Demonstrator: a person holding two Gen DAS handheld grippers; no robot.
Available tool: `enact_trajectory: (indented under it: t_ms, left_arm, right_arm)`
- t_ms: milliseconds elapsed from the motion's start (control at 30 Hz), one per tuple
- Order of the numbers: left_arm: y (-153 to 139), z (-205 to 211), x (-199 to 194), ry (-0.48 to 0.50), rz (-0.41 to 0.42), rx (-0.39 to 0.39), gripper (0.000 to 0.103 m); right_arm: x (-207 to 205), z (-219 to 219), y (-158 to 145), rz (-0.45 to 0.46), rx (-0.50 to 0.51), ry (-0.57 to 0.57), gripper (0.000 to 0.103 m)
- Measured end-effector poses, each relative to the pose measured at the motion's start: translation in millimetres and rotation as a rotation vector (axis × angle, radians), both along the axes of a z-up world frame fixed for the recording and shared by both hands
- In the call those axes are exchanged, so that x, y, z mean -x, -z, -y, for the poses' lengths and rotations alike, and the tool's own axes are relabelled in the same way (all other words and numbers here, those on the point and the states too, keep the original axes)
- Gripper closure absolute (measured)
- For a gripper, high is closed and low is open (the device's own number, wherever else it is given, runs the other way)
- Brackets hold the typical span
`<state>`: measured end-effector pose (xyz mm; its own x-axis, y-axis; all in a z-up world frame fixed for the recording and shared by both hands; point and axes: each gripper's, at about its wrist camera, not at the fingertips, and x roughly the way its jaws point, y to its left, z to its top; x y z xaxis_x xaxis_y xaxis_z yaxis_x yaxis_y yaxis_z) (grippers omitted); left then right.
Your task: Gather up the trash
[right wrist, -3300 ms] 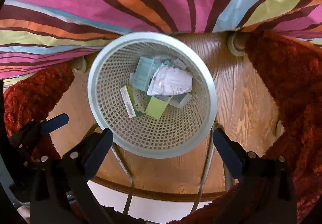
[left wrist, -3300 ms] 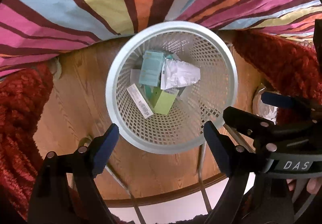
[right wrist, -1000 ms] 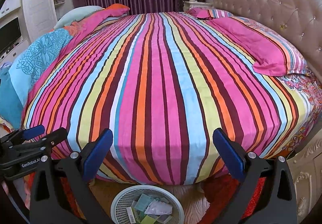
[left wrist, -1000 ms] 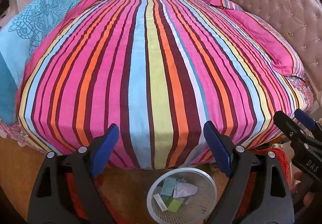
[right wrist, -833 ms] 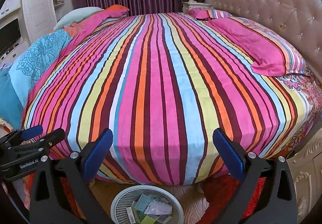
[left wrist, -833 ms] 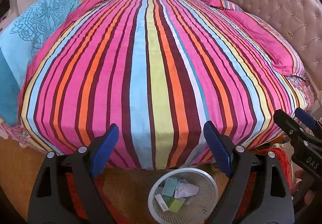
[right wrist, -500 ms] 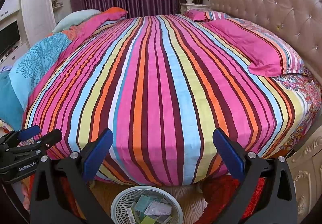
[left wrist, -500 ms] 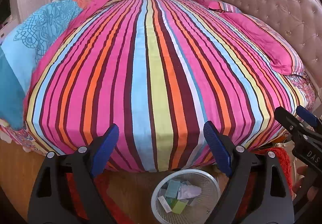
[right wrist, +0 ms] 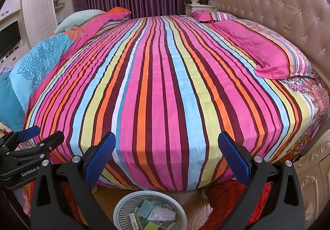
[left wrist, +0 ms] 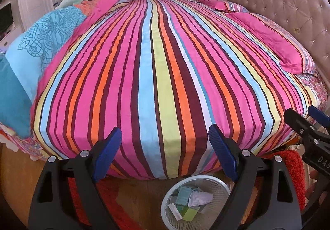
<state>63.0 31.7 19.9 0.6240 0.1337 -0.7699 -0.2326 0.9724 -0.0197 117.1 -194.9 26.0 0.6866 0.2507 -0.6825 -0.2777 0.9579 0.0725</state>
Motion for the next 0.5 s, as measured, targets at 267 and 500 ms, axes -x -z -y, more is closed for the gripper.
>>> enact_trajectory:
  t_ms: [267,500]
  left_arm:
    - [-3.1,3.6,1.6,0.017,0.020,-0.017,0.019]
    - [-6.9,3.3,-1.3,0.023,0.023,0.008,0.019]
  right_arm:
    - [-0.6,0.2,1.6,-0.011,-0.004,0.002,0.008]
    - [-0.1,0.2,1.9,-0.014,-0.005,0.001,0.008]
